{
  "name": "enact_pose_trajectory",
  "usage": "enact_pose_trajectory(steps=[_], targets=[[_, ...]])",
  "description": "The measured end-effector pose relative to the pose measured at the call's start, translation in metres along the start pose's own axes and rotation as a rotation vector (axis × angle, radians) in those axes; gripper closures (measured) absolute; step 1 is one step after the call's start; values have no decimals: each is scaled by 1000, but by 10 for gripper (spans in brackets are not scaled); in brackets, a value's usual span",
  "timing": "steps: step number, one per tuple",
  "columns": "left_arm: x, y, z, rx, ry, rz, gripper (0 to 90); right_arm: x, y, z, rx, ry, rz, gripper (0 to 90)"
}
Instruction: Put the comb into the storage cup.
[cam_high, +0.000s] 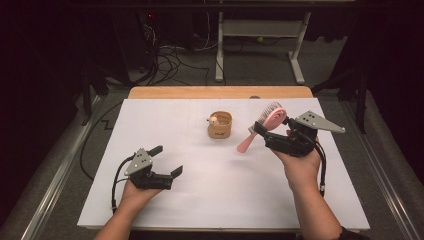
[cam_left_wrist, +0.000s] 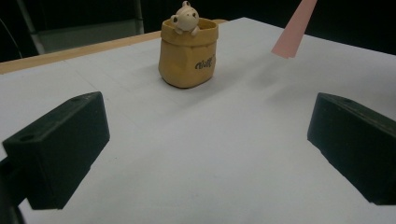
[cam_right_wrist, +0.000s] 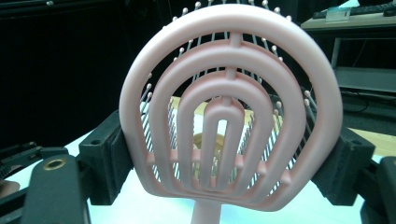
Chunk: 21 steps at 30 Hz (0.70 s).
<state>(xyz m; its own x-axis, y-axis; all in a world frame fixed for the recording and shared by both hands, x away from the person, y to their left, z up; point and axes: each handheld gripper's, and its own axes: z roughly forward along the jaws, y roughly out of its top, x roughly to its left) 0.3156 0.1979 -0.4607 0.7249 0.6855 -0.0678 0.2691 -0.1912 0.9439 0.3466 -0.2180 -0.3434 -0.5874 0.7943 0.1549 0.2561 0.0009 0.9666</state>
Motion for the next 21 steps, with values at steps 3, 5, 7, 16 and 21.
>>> enact_pose_trajectory(steps=[3, 5, 7, 16, 21], targets=[[-1, 0, 0, -2, -6, -1, 0, 0, 1, 1, -5, -2, 2, 205], [-1, 0, 0, -7, -5, 3, 0, -1, 2, 2, -10, -3, 4, 205], [-1, 0, -1, -12, -7, 4, 0, -1, 3, 3, -12, -3, 1, 205], [0, 0, -2, -17, -2, 11, 0, 1, 13, 6, -32, -3, -3, 205], [0, 0, -2, -18, -5, 18, 0, 2, 18, 9, -44, -7, -10, 205]])
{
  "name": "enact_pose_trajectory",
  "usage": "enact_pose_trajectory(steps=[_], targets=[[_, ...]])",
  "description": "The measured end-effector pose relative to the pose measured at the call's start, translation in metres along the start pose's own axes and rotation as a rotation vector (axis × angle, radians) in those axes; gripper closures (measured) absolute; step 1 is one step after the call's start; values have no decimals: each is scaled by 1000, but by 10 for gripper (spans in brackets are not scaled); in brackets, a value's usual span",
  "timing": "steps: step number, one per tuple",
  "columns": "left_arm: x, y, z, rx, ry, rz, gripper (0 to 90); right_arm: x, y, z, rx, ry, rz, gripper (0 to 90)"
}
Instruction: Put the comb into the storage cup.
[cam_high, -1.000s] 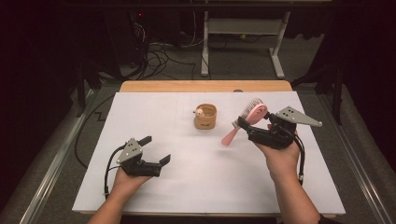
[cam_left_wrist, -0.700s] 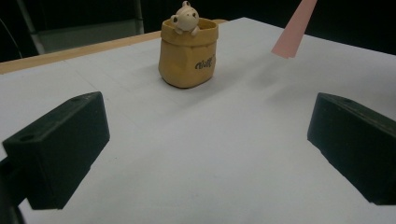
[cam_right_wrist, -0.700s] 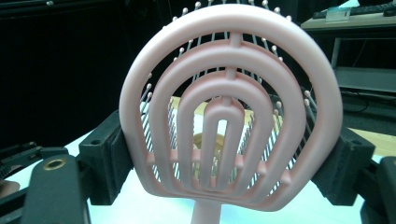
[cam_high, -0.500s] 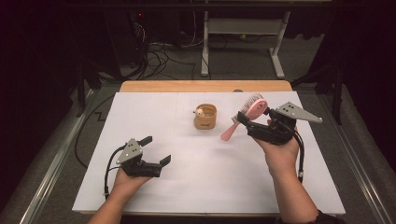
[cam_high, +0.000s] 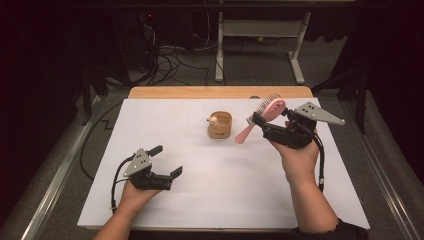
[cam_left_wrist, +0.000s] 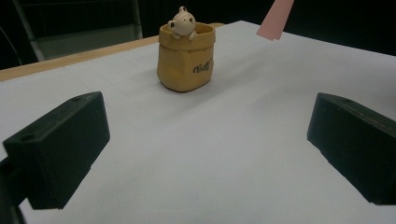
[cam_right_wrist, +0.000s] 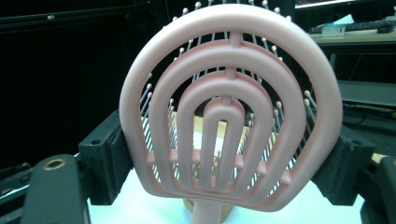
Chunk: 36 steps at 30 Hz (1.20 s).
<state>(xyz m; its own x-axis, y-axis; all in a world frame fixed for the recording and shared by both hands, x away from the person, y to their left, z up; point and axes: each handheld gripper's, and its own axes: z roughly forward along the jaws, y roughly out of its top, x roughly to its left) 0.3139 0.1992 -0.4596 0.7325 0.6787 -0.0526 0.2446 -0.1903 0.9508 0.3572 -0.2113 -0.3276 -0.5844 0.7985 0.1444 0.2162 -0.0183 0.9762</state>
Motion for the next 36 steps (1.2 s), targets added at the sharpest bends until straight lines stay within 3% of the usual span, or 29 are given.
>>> enact_pose_trajectory(steps=[28, 36], targets=[[-2, -1, 2, 2, -8, 8, 0, -3, 21, 30, -23, -27, 3, 204], [-3, -1, 3, -5, -6, 13, 0, 1, 28, 41, -34, -30, -26, 205]])
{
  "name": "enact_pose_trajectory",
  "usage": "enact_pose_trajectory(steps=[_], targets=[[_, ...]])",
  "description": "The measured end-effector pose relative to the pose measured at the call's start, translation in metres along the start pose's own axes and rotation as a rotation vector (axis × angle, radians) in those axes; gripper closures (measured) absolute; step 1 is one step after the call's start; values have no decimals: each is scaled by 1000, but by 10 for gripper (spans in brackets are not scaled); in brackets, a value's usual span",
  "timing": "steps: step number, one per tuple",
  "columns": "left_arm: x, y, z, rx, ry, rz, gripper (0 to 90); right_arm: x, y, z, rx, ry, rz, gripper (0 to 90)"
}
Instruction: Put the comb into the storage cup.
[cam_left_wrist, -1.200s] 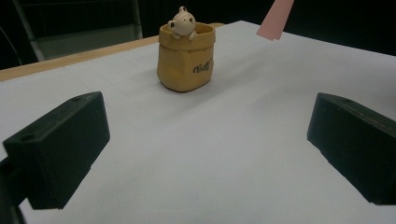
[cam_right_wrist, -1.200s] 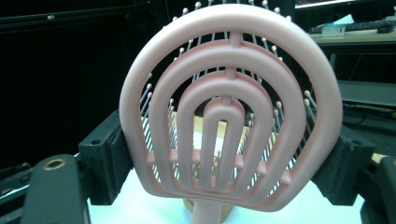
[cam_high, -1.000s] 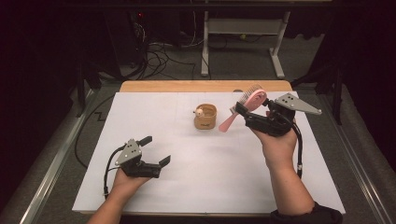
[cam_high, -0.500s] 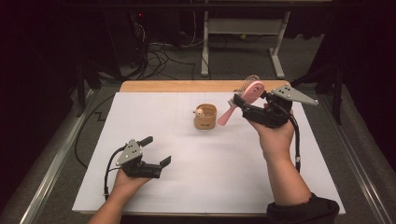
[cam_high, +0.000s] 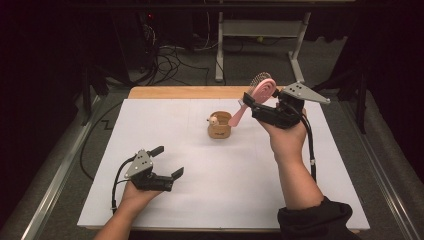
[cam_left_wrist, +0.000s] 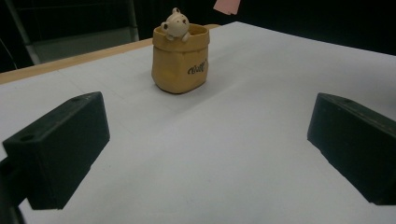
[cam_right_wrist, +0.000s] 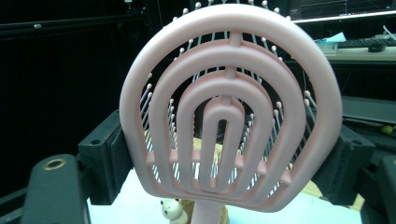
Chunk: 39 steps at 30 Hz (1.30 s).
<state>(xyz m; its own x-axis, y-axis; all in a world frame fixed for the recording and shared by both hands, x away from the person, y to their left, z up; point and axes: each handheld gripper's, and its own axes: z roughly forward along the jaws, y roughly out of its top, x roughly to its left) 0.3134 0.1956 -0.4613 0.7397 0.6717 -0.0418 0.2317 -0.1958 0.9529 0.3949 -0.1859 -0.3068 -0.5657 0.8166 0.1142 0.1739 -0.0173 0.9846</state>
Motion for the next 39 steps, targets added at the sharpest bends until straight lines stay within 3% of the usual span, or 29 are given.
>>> enact_pose_trajectory(steps=[2, 11, 20, 39], targets=[[0, 0, 2, 4, 4, -18, 0, 1, 1, 3, -4, -3, 0, 204], [-1, 0, 1, -2, -10, 7, 0, 0, -1, 24, 1, -10, 1, 204], [-2, 0, 1, 1, -12, 9, 0, -2, -6, 40, 4, -14, 23, 204], [0, -1, 0, -4, -15, 1, 0, -1, -14, 70, 53, -26, 20, 204]])
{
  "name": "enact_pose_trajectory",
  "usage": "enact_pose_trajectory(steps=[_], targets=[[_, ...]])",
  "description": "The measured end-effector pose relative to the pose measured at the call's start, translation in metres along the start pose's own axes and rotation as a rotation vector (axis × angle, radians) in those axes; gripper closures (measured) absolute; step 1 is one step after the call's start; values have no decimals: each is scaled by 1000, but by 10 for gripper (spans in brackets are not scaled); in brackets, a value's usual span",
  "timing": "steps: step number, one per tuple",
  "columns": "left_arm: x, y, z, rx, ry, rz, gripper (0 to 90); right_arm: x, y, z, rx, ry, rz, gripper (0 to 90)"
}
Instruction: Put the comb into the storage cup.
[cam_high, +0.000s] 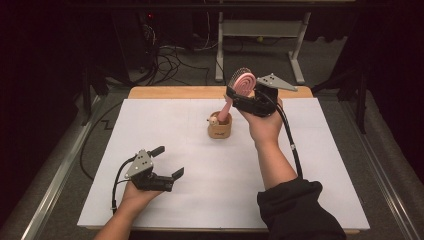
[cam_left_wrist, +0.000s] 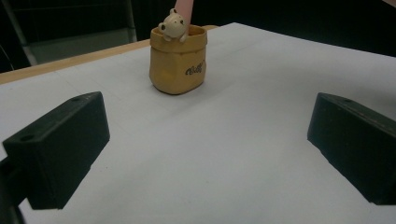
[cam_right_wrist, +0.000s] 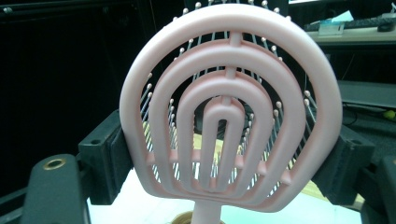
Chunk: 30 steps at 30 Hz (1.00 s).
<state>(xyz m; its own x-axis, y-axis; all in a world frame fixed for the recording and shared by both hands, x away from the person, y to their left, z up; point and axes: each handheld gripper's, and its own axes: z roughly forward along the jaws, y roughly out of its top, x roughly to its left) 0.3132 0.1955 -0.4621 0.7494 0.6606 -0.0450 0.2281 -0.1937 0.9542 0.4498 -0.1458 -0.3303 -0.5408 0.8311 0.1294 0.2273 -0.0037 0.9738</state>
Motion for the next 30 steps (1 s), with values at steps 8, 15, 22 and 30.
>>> enact_pose_trajectory(steps=[8, 15, 22, 30], targets=[[1, -1, 0, 0, 1, -5, 0, -2, -6, 9, 14, -4, 8, 204], [1, -1, 0, 0, 2, -3, 0, 0, -11, 16, 22, -13, 4, 204], [1, -1, 0, 2, 3, -2, 0, 1, -18, 24, 38, -14, 1, 204], [1, -1, 0, 1, 5, -5, 0, 4, -26, 32, 62, -12, -9, 204]])
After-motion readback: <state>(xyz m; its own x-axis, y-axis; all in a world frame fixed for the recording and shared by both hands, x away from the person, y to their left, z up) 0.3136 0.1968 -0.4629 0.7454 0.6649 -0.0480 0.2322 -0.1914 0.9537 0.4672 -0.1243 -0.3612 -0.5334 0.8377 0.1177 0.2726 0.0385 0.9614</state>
